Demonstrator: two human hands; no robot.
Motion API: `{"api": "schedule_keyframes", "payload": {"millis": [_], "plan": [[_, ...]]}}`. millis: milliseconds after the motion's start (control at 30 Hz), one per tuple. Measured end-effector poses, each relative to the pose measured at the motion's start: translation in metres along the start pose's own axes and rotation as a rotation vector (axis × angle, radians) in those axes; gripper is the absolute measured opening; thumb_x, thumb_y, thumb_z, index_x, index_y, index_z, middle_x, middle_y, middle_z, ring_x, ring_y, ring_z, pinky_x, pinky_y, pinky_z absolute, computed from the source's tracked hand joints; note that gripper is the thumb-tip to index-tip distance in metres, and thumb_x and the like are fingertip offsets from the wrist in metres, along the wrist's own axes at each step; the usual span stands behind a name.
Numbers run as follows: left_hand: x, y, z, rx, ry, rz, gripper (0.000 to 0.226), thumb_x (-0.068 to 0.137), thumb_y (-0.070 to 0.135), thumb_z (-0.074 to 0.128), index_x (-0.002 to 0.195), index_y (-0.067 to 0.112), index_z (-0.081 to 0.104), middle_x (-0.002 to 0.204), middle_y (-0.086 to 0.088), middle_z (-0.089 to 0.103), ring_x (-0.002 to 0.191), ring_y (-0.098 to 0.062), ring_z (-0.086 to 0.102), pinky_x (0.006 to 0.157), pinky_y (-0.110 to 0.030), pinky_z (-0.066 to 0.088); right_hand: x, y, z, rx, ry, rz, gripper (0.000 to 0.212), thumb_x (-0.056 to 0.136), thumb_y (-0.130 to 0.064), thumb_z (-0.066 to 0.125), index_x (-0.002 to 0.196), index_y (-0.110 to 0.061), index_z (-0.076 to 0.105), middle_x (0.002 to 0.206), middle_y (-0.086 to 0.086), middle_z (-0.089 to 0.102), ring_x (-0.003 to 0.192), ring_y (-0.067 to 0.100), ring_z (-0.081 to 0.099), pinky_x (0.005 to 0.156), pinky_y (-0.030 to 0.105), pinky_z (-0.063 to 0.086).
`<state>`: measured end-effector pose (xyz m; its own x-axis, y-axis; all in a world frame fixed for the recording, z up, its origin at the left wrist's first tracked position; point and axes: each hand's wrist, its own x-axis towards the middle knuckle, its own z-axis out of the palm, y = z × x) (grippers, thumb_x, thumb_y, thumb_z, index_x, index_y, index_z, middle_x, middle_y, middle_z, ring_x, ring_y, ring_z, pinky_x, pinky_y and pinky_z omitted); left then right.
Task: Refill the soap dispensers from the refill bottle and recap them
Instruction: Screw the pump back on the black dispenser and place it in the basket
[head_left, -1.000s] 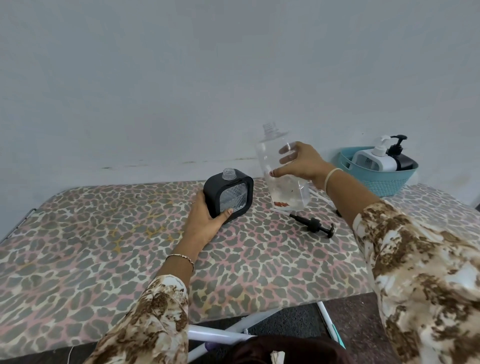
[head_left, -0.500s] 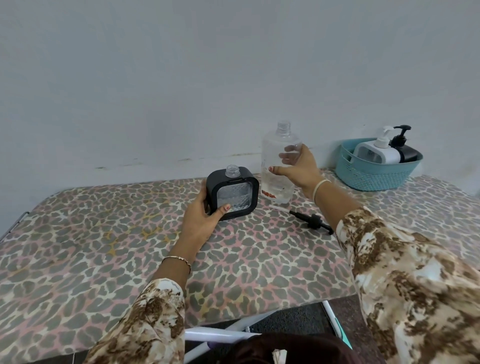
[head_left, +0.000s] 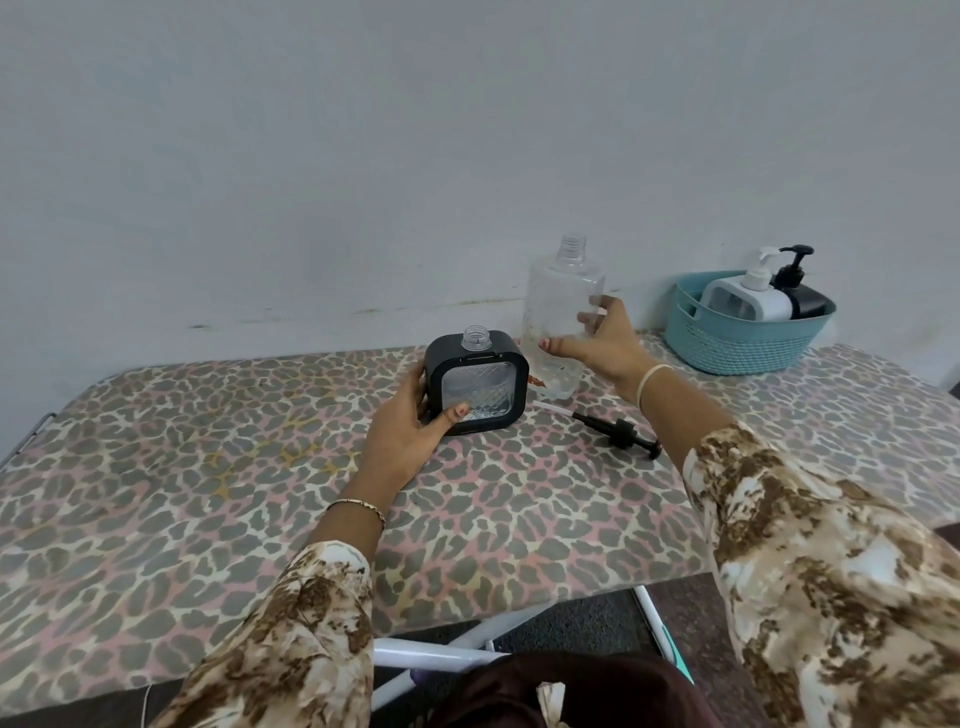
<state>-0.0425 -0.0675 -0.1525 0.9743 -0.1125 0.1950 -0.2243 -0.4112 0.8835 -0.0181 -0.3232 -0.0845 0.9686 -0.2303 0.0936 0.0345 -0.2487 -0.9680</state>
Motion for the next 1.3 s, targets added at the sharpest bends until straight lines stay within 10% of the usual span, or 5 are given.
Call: {"api": "schedule_keyframes", "payload": {"millis": [467, 700, 967, 1300], "plan": [[-0.007, 0.007, 0.005, 0.134, 0.027, 0.026, 0.063, 0.083, 0.041, 0.070, 0.127, 0.012, 0.037, 0.139, -0.011, 0.053, 0.125, -0.023, 0.054, 0.100, -0.040, 0.047, -0.089, 0.071, -0.045, -0.391, -0.001, -0.029, 0.066, 0.064, -0.038, 0.087, 0.117, -0.019, 0.054, 0.113, -0.003, 0.062, 0.106, 0.014, 0.059, 0.096, 0.032, 0.049], [-0.011, 0.009, 0.004, 0.134, 0.032, 0.019, 0.064, 0.083, 0.040, 0.070, 0.130, 0.013, 0.037, 0.142, -0.011, 0.051, 0.127, -0.023, 0.052, 0.102, -0.041, 0.046, -0.095, 0.074, -0.044, -0.316, 0.108, -0.092, 0.038, 0.070, -0.014, 0.083, 0.099, -0.015, 0.059, 0.099, 0.000, 0.066, 0.095, 0.017, 0.063, 0.090, 0.034, 0.053], [-0.012, 0.011, 0.005, 0.091, 0.040, 0.012, 0.062, 0.084, 0.035, 0.070, 0.133, 0.013, 0.038, 0.141, -0.009, 0.051, 0.126, -0.022, 0.053, 0.098, -0.032, 0.045, -0.102, 0.003, -0.059, -0.022, 0.055, -0.220, 0.029, 0.077, -0.013, 0.079, 0.103, -0.008, 0.069, 0.089, 0.002, 0.072, 0.077, 0.005, 0.066, 0.073, 0.017, 0.053], [-0.015, 0.015, 0.003, 0.190, 0.064, 0.023, 0.063, 0.084, 0.042, 0.068, 0.131, 0.013, 0.039, 0.140, -0.008, 0.053, 0.123, -0.024, 0.056, 0.096, -0.038, 0.048, -0.061, -0.084, -0.040, -0.440, -0.076, -0.508, 0.030, 0.076, -0.022, 0.081, 0.105, -0.015, 0.073, 0.097, -0.002, 0.067, 0.086, 0.010, 0.064, 0.077, 0.015, 0.051]]}}
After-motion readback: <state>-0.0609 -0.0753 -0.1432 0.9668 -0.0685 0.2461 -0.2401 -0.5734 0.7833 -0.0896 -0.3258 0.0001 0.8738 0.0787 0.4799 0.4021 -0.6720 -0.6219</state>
